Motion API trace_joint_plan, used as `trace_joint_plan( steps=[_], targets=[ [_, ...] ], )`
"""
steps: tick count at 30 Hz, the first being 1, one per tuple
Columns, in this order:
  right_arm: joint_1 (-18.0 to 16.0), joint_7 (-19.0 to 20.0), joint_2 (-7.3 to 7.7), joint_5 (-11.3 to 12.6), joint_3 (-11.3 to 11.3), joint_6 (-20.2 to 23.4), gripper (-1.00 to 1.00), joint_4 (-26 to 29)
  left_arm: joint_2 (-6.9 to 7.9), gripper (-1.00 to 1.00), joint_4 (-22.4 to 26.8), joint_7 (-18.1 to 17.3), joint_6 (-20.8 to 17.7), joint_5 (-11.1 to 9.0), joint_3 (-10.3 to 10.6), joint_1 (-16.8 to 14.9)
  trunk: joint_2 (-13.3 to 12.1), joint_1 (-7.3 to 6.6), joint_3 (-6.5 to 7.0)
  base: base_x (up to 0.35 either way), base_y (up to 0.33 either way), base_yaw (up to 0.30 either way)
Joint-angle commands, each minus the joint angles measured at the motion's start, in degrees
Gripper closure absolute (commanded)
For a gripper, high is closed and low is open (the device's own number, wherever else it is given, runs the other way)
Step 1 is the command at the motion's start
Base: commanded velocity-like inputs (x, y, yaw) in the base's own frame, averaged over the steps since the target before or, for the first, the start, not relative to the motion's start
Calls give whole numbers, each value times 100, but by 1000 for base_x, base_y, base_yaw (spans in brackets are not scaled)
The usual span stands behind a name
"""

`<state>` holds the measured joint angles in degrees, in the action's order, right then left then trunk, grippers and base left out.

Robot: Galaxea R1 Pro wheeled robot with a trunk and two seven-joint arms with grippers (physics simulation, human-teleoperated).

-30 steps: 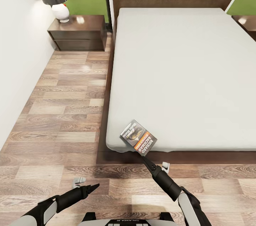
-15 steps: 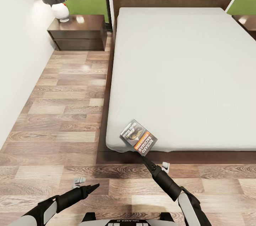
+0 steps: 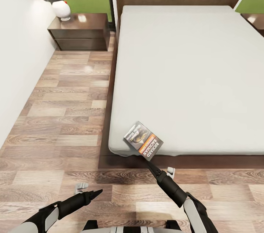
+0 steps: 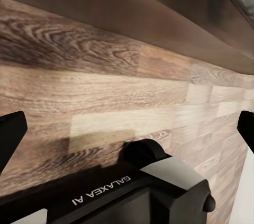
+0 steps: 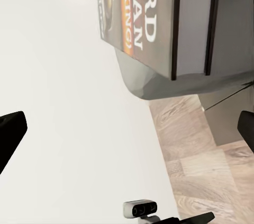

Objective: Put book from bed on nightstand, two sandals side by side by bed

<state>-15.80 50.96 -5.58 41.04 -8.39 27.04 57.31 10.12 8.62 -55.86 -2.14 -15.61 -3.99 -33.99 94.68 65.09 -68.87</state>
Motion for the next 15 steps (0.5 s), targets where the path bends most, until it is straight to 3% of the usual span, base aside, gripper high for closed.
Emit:
trace_joint_plan(
  steps=[1, 10, 15],
  targets=[
    [-2, 10, -5, 27, -14, 47, -100, -1, -1, -100, -1, -26, -23, 23, -40, -2, 43, 22, -21, 0, 0, 0],
    [-2, 10, -5, 27, -14, 47, -100, -1, -1, -100, -6, -24, -23, 23, -40, -2, 404, 220, -183, 0, 0, 0],
    [-1, 10, -5, 27, -14, 47, -100, -1, -1, -100, -6, -27, -23, 23, -40, -2, 404, 220, -183, 0, 0, 0]
  ],
)
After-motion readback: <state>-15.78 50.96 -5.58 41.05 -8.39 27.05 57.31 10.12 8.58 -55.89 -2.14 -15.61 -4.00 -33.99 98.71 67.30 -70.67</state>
